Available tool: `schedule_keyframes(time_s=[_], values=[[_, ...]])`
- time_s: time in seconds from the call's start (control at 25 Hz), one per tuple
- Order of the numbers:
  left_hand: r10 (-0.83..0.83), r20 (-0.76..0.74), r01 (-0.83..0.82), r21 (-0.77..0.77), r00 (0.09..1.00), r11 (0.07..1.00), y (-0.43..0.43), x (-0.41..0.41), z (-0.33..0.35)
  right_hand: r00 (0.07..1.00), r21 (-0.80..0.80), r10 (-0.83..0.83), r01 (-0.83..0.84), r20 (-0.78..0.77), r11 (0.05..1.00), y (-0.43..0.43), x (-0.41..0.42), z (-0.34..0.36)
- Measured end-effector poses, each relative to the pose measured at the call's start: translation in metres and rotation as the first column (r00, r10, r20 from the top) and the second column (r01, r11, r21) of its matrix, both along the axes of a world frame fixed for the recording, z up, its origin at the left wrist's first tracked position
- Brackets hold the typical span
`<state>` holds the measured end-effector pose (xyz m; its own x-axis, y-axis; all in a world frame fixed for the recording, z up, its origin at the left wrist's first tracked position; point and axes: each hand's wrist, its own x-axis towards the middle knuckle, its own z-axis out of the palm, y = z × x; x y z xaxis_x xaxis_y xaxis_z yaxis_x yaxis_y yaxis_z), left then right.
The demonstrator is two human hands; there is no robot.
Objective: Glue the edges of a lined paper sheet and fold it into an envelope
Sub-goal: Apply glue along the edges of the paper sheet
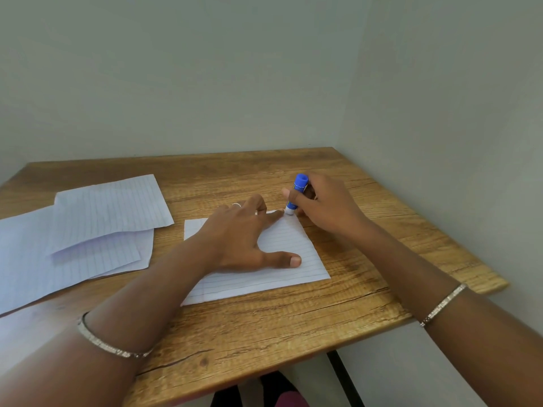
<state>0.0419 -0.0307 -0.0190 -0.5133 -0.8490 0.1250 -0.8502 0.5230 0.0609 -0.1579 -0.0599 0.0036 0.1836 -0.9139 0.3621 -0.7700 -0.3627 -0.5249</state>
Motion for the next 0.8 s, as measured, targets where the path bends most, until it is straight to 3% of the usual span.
schedule_keyframes(time_s=[0.8], values=[[0.025,0.030,-0.025,-0.021,0.999,0.999,-0.002,-0.002,0.001,0.993,0.020,0.041,-0.039,-0.114,0.999,0.045,-0.023,-0.002]])
